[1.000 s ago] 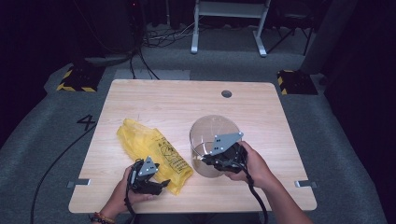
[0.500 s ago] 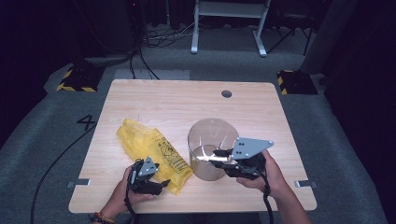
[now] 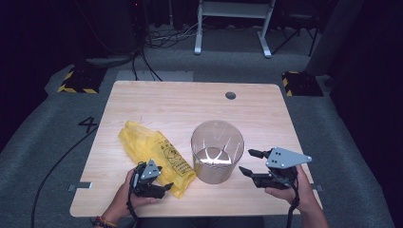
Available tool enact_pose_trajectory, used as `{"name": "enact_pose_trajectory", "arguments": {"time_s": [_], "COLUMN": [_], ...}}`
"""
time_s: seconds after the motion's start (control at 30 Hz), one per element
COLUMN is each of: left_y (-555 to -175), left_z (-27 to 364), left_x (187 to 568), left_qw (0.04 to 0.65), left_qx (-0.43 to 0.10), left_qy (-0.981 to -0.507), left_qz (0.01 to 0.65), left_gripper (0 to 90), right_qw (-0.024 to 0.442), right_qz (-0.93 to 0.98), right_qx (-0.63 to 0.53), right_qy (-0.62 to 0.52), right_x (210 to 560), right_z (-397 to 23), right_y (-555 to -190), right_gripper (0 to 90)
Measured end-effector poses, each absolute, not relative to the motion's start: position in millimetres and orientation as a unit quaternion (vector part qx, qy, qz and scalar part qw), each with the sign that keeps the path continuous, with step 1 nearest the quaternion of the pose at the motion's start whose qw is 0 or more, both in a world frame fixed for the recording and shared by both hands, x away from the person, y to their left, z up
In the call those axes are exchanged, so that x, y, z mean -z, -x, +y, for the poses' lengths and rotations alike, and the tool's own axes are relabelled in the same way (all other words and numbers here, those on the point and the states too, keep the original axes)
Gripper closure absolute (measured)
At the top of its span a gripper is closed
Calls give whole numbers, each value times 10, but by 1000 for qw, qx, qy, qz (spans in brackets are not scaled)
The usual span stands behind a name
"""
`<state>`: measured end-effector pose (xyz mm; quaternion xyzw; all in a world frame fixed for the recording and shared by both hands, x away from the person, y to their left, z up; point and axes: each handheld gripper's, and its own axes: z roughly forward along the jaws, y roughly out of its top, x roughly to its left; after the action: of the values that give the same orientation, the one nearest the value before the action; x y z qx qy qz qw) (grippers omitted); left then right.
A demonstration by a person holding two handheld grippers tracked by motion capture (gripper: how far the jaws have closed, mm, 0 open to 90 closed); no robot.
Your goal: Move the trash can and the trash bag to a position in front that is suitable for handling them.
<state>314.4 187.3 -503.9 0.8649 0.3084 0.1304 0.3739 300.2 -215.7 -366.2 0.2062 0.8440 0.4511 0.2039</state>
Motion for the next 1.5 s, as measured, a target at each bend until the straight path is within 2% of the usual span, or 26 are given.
{"name": "enact_pose_trajectory", "arguments": {"time_s": [0.03,0.3,0.73,1.0,1.5], "left_y": [-3144,-3144,-3144,-3149,-3161], "left_z": [1873,1873,1873,1875,1883], "left_x": [5039,5040,5039,5040,5039], "left_qw": [374,374,374,374,375], "left_qx": [-130,-131,-130,-129,-126], "left_qy": [-865,-865,-865,-866,-868], "left_qz": [309,308,308,306,299], "left_gripper": [250,249,249,249,250], "right_qw": [201,190,159,148,153], "right_qz": [846,847,858,853,849], "right_qx": [-447,-435,-381,-379,-377], "right_qy": [-209,-238,-306,-328,-338], "right_x": [3776,4210,4853,5033,5042], "right_z": [-2191,-2271,-2394,-2474,-2455], "right_y": [-3008,-3085,-3283,-3348,-3352], "right_gripper": [332,235,224,216,184]}}
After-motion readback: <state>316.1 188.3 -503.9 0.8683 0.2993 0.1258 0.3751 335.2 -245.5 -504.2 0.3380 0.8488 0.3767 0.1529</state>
